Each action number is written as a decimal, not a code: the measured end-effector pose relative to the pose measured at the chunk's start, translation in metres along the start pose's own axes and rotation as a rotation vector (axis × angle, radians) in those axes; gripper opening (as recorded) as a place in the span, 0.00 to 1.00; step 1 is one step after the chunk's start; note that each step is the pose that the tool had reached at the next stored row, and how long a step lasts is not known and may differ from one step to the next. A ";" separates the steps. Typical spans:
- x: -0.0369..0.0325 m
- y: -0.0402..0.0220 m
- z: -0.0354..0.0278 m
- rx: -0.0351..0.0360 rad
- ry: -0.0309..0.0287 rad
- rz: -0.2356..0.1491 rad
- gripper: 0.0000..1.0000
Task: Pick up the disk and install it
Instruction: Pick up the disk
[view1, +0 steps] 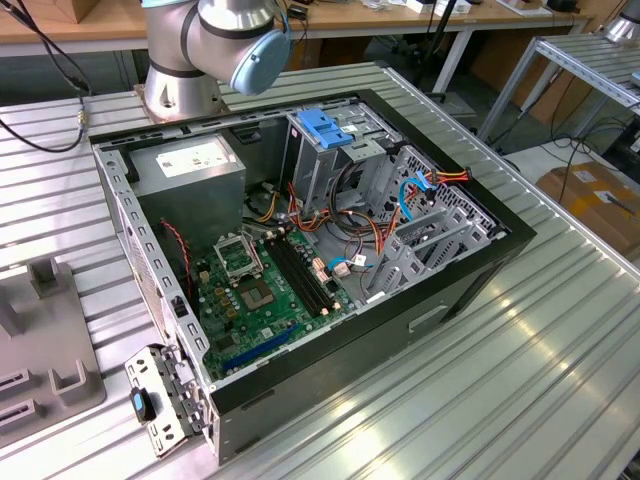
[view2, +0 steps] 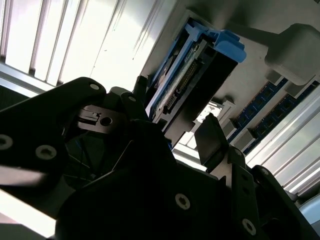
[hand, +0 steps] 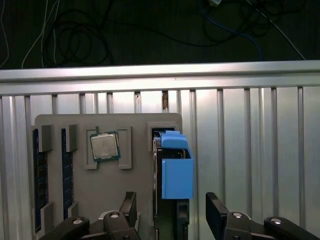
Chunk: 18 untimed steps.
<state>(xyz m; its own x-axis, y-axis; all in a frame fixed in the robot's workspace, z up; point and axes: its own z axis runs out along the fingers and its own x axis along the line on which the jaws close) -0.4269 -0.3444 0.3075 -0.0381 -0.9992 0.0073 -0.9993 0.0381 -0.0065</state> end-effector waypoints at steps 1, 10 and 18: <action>0.0000 0.0000 0.0000 0.0000 0.0000 0.000 0.66; 0.0000 0.0000 0.0023 0.0001 0.0000 0.000 0.66; -0.0001 0.0001 0.0176 0.0001 0.0000 0.000 0.66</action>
<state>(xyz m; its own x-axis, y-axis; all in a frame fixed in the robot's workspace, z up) -0.4269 -0.3444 0.2899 -0.0382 -0.9992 0.0073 -0.9993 0.0381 -0.0066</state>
